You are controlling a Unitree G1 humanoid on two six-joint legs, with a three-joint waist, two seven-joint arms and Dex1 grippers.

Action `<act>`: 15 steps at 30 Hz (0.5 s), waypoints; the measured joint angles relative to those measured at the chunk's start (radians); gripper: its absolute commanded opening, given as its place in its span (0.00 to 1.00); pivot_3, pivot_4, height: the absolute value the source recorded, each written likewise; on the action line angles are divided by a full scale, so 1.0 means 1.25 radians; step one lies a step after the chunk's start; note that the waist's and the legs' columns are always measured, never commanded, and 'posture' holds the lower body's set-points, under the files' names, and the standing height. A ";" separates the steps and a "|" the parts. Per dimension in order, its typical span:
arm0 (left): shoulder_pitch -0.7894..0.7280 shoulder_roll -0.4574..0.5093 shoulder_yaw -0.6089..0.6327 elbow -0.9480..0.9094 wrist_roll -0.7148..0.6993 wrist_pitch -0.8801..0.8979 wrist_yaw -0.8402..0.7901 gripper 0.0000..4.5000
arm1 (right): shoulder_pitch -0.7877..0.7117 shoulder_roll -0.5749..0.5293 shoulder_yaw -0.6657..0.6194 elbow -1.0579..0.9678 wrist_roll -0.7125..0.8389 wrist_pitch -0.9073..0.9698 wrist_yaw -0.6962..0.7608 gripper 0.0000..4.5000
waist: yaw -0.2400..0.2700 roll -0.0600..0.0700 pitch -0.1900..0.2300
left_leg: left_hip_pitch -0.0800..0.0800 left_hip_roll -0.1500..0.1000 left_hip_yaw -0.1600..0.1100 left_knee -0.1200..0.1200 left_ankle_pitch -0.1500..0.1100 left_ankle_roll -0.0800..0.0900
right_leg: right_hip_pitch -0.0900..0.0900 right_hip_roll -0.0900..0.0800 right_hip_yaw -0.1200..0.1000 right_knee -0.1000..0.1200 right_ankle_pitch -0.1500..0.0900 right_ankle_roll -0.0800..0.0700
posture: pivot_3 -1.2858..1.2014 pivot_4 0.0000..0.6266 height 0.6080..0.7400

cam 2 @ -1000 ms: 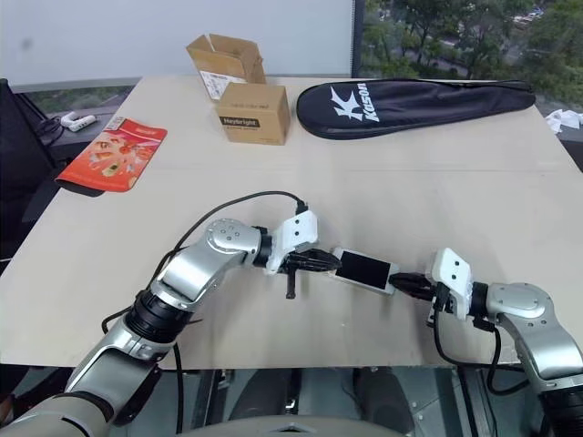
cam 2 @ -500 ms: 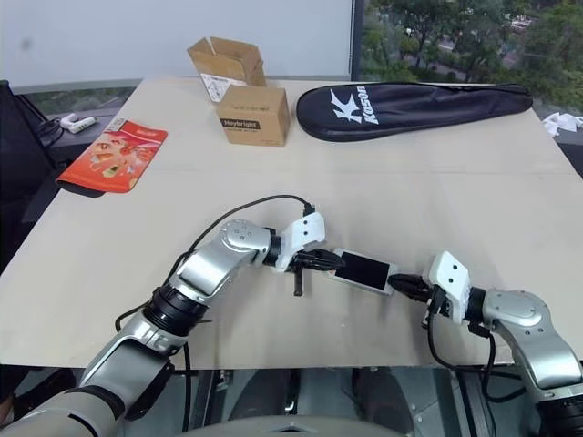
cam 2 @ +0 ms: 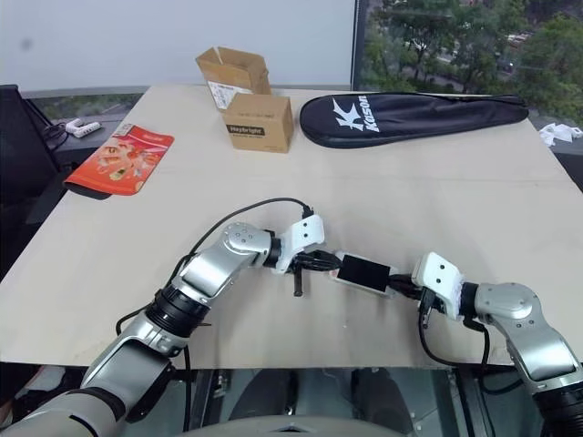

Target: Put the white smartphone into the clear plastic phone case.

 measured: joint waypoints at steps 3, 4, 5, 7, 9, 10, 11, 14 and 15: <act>0.000 -0.002 -0.001 0.008 0.001 0.000 0.000 0.03 | -0.009 -0.008 0.011 0.000 -0.010 0.011 -0.001 0.00 | 0.000 -0.003 -0.004 | 0.000 0.000 -0.002 0.000 0.000 0.000 | 0.000 -0.001 0.000 0.000 0.000 0.000 | 0.52 0.24 1.00; 0.000 -0.002 -0.001 0.009 0.002 -0.001 0.000 0.03 | -0.010 -0.008 0.011 -0.001 -0.010 0.016 -0.001 0.00 | 0.000 -0.004 -0.005 | 0.000 0.000 -0.003 0.000 0.000 0.000 | 0.000 -0.001 -0.001 0.000 0.000 0.000 | 0.52 0.24 1.00; 0.000 -0.002 -0.001 0.011 0.002 -0.001 0.000 0.03 | -0.010 -0.008 0.011 -0.001 -0.010 0.019 -0.002 0.00 | 0.000 -0.004 -0.005 | 0.000 0.001 -0.003 0.000 0.000 0.000 | 0.000 -0.001 -0.001 0.000 0.000 0.000 | 0.52 0.24 1.00; 0.000 -0.002 -0.001 0.012 0.002 -0.002 0.000 0.03 | -0.014 -0.012 0.015 -0.001 -0.016 0.019 -0.002 0.00 | 0.000 -0.004 -0.006 | 0.000 0.001 -0.003 0.000 0.000 0.000 | 0.001 -0.002 -0.001 -0.001 0.000 0.000 | 0.52 0.24 1.00; 0.000 -0.004 -0.001 0.013 0.002 -0.002 0.000 0.03 | -0.017 -0.022 0.024 -0.001 -0.032 0.010 0.000 0.00 | 0.001 -0.004 -0.006 | 0.000 0.000 -0.003 0.000 0.000 0.000 | 0.001 -0.003 -0.001 -0.001 0.000 0.000 | 0.52 0.24 1.00; 0.002 -0.007 -0.001 0.013 0.004 -0.001 0.001 0.03 | -0.017 -0.032 0.035 0.008 -0.044 0.004 0.001 0.00 | 0.001 -0.004 -0.006 | 0.000 0.000 -0.004 0.000 0.000 0.000 | 0.001 -0.004 -0.002 -0.001 0.000 0.000 | 0.52 0.24 1.00; 0.002 -0.008 -0.001 0.012 0.004 -0.001 0.000 0.03 | -0.017 -0.045 0.038 0.008 -0.049 -0.007 0.004 0.00 | 0.002 -0.004 -0.006 | 0.000 0.000 -0.004 0.000 0.000 0.000 | 0.001 -0.005 -0.002 -0.002 0.000 0.000 | 0.52 0.24 1.00; 0.003 -0.008 -0.001 0.013 0.006 0.000 0.000 0.03 | -0.017 -0.055 0.038 0.012 -0.061 -0.018 0.006 0.00 | 0.003 -0.004 -0.007 | 0.000 0.000 -0.004 -0.003 0.000 0.000 | 0.001 -0.005 -0.003 -0.003 0.000 0.000 | 0.52 0.24 1.00; 0.003 -0.008 -0.001 0.014 0.007 0.000 0.000 0.03 | -0.017 -0.055 0.039 0.013 -0.062 -0.019 0.006 0.00 | 0.003 -0.004 -0.008 | 0.000 0.000 -0.004 -0.003 0.000 0.000 | 0.001 -0.005 -0.003 -0.004 0.000 0.000 | 0.52 0.24 1.00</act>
